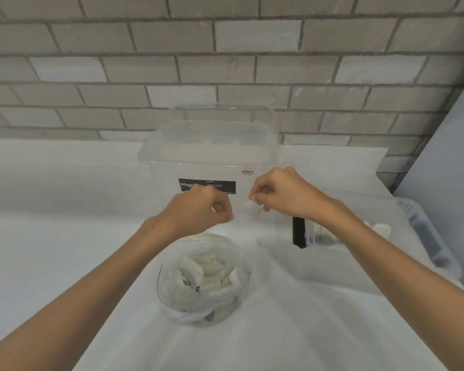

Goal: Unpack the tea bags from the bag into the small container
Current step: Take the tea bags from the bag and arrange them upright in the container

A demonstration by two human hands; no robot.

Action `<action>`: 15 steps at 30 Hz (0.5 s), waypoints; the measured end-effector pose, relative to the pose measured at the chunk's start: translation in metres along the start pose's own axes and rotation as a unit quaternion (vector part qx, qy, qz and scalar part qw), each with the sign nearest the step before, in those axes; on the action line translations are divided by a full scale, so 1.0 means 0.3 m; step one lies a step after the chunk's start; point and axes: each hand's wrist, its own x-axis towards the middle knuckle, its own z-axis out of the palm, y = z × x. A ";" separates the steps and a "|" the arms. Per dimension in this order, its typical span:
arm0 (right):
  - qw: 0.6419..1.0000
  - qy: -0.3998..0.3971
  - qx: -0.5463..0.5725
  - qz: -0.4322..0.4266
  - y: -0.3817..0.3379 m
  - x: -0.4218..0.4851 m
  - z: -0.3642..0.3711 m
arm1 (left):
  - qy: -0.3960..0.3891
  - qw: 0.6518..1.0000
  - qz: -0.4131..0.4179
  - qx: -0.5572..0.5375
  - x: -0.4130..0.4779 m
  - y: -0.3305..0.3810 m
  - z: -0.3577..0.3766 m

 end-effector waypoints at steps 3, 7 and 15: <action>0.999 -0.041 0.005 -0.021 -0.081 0.026 0.102 | -0.015 0.999 -0.042 0.004 -0.076 -0.094 -0.006; 0.994 -0.101 0.004 -0.033 -0.165 0.043 0.232 | -0.046 0.996 -0.076 0.003 -0.140 -0.179 0.012; 0.983 -0.177 -0.048 0.020 -0.236 0.012 0.381 | -0.056 0.995 -0.083 -0.001 -0.180 -0.261 0.067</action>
